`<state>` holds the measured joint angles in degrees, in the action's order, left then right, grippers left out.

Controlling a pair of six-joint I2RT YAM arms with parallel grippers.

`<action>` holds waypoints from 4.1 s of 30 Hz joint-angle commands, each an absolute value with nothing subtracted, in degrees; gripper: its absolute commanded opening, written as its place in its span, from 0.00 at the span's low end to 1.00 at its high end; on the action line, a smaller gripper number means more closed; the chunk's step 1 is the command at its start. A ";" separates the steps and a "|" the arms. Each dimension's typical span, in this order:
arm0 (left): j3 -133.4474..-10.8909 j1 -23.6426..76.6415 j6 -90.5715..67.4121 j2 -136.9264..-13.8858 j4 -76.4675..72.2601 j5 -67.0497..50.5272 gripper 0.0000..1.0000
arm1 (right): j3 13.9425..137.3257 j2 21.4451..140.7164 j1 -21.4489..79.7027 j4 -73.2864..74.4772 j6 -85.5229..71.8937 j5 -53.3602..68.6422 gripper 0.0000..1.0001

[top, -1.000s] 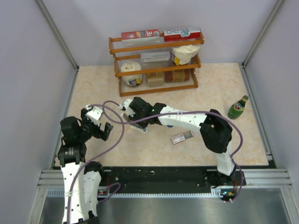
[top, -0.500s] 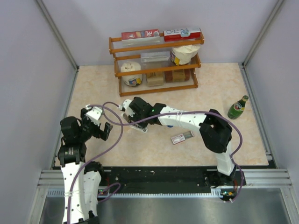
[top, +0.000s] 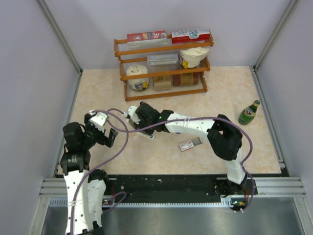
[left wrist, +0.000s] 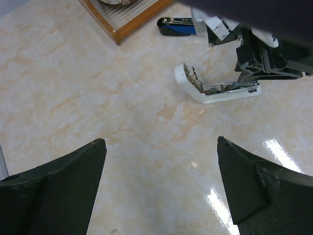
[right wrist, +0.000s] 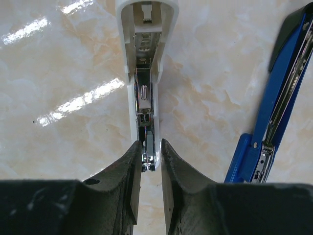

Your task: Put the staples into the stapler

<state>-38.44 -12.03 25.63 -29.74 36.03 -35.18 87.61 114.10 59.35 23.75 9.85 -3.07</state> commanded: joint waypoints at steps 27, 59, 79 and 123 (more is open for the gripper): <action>-37.97 -12.66 25.58 -29.18 34.19 -36.12 0.99 | 87.45 117.07 59.06 18.81 11.34 -2.37 0.12; -37.79 -13.01 25.66 -29.09 33.93 -36.21 0.99 | 88.42 115.14 57.83 23.03 8.09 0.88 0.02; -37.71 -13.10 25.75 -29.00 34.01 -36.47 0.99 | 87.63 111.72 57.13 23.20 7.29 -1.85 0.10; -44.38 -11.16 15.82 -64.86 15.03 -45.18 0.99 | 69.35 105.91 50.10 3.25 18.81 18.98 0.31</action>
